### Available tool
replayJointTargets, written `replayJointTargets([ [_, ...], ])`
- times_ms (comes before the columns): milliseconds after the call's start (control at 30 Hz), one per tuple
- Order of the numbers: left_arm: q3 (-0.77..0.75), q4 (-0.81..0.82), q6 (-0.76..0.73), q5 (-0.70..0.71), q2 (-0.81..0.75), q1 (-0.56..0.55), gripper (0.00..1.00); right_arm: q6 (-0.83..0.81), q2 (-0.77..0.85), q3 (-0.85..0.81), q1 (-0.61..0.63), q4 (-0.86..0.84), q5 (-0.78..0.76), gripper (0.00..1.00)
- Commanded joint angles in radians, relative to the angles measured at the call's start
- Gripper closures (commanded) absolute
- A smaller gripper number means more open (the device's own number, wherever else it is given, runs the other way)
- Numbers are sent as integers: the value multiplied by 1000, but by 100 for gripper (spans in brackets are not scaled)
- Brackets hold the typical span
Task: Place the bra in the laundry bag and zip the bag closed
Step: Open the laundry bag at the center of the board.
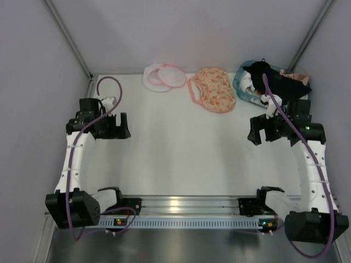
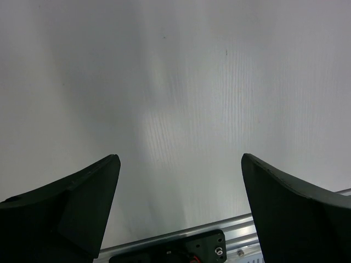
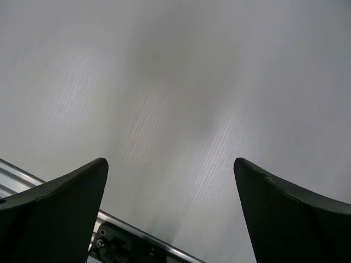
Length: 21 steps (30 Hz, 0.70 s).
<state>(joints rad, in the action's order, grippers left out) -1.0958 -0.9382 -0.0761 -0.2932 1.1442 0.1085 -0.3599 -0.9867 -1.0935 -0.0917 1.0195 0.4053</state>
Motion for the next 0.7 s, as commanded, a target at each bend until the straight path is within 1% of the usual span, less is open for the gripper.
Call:
replayJointTargets([
  [0, -35, 26, 24, -12, 23, 0, 2, 44, -73, -101, 30, -93, 55, 1],
  [100, -56, 26, 39, -47, 41, 0, 2, 85, -139, -160, 82, -162, 18, 1],
  [133, -74, 26, 41, -72, 46, 0, 2, 91, -185, -183, 133, -183, 4, 1],
  [200, -93, 26, 56, -92, 58, 2, 2, 107, -234, -212, 176, -248, -58, 1],
  [233, -116, 26, 59, -106, 63, 2, 2, 111, -291, -251, 220, -262, -80, 1],
  [367, -160, 26, 73, -107, 94, 2, 2, 154, -446, -357, 314, -344, -163, 1],
  [433, -167, 27, 102, -101, 104, 2, 2, 176, -539, -417, 358, -400, -186, 4],
  [533, -174, 27, 105, -87, 124, 2, 2, 217, -673, -511, 406, -449, -229, 16],
  [633, -174, 26, 101, -64, 134, 0, 2, 245, -802, -604, 444, -493, -286, 23],
  [667, -173, 26, 99, -61, 132, 2, 2, 252, -831, -627, 449, -504, -301, 28],
])
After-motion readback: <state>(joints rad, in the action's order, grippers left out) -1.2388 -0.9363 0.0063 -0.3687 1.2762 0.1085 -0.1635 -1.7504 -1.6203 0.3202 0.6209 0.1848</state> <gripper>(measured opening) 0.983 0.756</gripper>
